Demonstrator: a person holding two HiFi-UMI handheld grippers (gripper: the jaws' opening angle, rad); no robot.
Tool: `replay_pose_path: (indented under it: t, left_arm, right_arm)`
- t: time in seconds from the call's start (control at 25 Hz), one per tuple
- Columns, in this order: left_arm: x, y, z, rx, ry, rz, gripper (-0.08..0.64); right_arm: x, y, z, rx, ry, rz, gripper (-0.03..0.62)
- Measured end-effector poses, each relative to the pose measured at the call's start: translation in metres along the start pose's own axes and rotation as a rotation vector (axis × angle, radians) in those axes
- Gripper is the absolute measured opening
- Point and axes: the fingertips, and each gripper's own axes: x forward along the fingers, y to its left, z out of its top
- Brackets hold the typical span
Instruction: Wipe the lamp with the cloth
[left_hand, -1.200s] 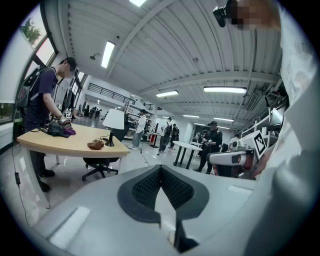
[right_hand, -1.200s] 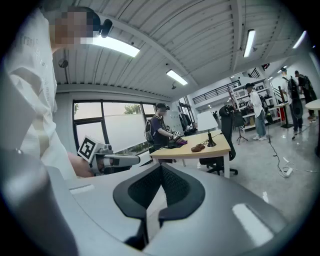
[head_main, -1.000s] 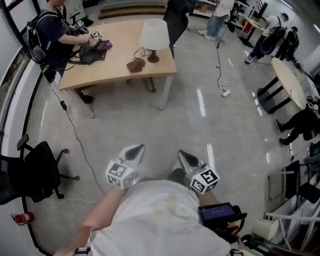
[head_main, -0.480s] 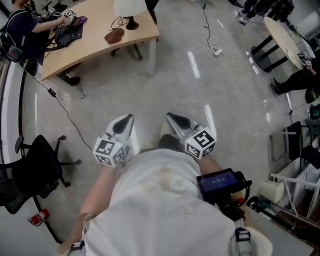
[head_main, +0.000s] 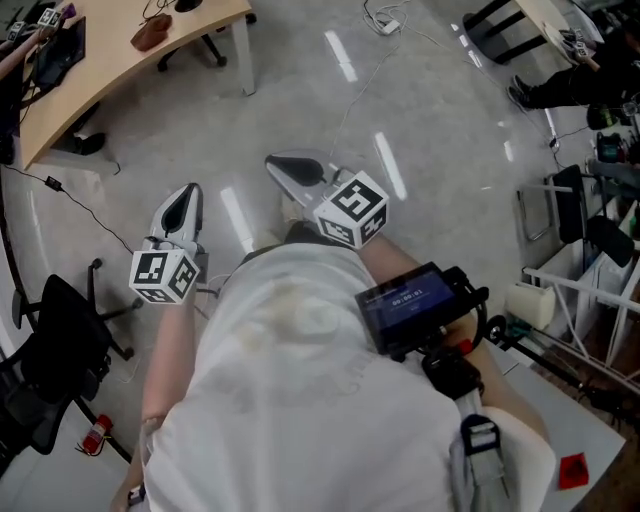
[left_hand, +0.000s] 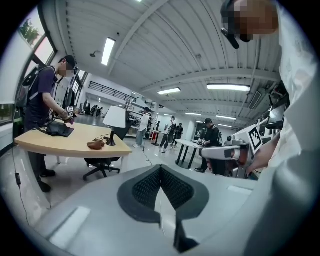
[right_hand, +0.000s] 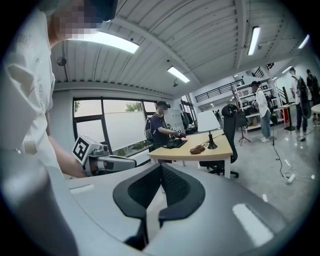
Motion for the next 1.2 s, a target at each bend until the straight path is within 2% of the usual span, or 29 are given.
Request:
replay_pose_path:
  t: [0.32,0.76,0.96,1.2]
  left_arm:
    - [0.027,0.025,0.022,-0.002,-0.002,0.025,0.002]
    - [0.061,0.071,0.045,-0.017,-0.002,0.129,0.002]
    - [0.077,0.070,0.051,-0.015,0.010,0.145,0.002]
    - [0.108,0.064,0.062,-0.012,-0.011,0.179,0.002]
  right_arm:
    - [0.034,-0.030,0.021,0.034,-0.020,0.019,0.014]
    - [0.081,-0.074,0.038,0.042,-0.003,0.089,0.014]
    - [0.077,-0.102,0.031,0.081,0.025,0.058,0.014]
    - [0.078,-0.137,0.040,0.071,0.020,0.104,0.014]
